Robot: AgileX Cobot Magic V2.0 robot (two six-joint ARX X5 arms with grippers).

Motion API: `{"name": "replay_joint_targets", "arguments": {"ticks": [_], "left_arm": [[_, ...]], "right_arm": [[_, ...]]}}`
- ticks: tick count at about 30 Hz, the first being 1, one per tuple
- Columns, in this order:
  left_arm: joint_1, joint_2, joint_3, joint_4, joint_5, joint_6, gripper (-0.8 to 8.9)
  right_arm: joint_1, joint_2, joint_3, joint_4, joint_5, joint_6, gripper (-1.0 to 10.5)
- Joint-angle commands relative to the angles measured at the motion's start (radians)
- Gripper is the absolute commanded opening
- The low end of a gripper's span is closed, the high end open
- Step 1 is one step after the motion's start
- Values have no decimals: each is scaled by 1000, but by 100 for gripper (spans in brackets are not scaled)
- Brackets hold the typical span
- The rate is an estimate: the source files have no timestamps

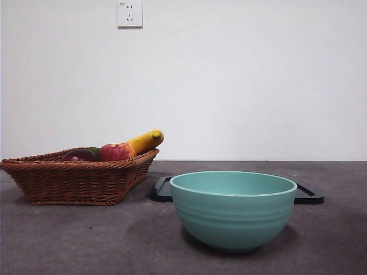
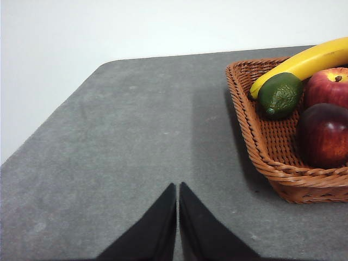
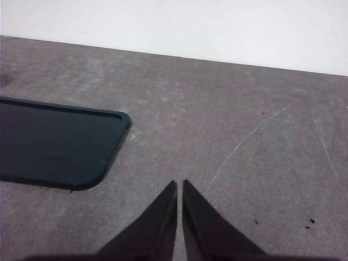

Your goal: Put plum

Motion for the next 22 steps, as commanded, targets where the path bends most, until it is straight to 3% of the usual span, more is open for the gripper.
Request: {"name": "replay_joint_targets", "arguments": {"ticks": [1,22], "left_arm": [[2,-2,-20,-6,-3,-9,7],[2,-2,-20,-6,-3,-9,7]], "right_arm": [[0,-2,-6,-5,3,18,7],[0,-2,-5,3,-3,21,7]]}}
